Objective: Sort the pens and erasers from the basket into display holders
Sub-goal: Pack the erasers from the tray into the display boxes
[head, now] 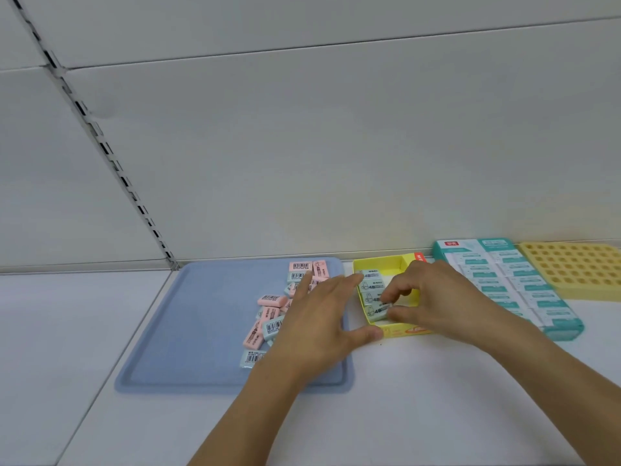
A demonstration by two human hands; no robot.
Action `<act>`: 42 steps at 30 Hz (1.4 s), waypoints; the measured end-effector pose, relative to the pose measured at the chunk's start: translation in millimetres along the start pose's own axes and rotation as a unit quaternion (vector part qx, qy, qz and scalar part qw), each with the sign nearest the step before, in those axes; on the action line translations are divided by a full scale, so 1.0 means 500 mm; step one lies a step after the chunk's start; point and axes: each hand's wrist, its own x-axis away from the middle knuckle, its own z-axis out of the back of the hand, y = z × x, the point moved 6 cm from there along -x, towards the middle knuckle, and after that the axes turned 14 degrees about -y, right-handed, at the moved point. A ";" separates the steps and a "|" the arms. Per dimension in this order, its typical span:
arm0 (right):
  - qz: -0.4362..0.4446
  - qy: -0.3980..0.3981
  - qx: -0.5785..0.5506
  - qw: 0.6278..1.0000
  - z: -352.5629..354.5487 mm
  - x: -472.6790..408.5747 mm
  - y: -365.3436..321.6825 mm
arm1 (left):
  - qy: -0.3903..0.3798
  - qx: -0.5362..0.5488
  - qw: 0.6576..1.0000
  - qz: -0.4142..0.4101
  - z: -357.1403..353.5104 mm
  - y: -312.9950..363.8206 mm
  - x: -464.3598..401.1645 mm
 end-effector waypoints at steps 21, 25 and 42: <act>0.109 0.067 -0.023 0.991 0.002 -0.057 -0.084 | 0.083 0.089 0.988 0.096 0.086 -0.166 0.109; 0.146 0.002 0.012 0.989 -0.022 -0.072 -0.137 | 0.081 0.117 0.983 0.113 0.093 -0.215 0.146; 0.096 -0.067 0.215 0.970 -0.094 -0.070 -0.247 | 0.093 -0.064 0.993 0.027 0.054 -0.145 0.152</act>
